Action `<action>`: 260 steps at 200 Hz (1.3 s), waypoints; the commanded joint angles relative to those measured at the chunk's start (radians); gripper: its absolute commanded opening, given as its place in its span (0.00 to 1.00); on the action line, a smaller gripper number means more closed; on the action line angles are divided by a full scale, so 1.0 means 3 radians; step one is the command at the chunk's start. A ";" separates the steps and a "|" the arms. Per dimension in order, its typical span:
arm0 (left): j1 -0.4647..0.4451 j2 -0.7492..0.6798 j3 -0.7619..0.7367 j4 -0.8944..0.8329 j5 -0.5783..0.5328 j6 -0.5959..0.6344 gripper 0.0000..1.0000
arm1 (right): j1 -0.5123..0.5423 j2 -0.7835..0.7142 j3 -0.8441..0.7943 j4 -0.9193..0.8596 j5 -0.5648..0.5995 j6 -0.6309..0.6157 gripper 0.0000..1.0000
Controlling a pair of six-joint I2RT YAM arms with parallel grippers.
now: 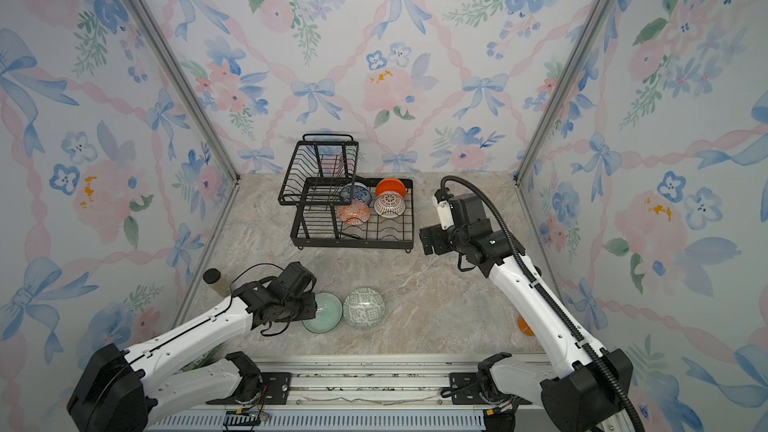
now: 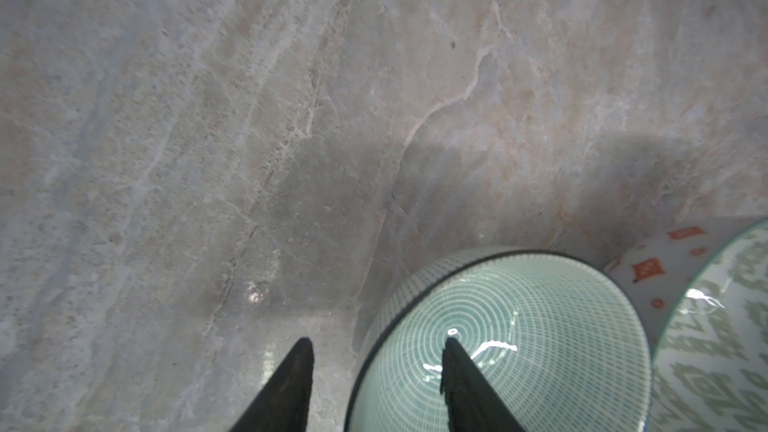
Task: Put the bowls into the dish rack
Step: 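Lower the left gripper onto the rim of the pale green striped bowl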
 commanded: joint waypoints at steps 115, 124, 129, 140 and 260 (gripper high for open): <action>-0.0025 0.0151 -0.0078 0.0121 -0.0027 0.0058 0.30 | -0.0036 -0.0017 -0.0012 -0.0038 -0.0043 0.0017 0.97; -0.0025 0.0146 -0.0079 0.0118 -0.0036 0.0055 0.29 | -0.0036 -0.0019 -0.0014 -0.0039 -0.0043 0.0015 0.97; -0.0025 0.0141 -0.0078 0.0117 -0.0037 0.0058 0.28 | -0.0036 -0.0019 -0.0016 -0.0037 -0.0042 0.0016 0.97; -0.0025 0.0141 -0.0076 0.0120 -0.0038 0.0058 0.27 | -0.0036 -0.0019 -0.0013 -0.0036 -0.0043 0.0017 0.97; -0.0025 0.0116 -0.0086 0.0120 -0.0101 0.0047 0.10 | -0.0032 -0.0029 -0.0017 -0.0052 -0.0022 -0.0004 0.97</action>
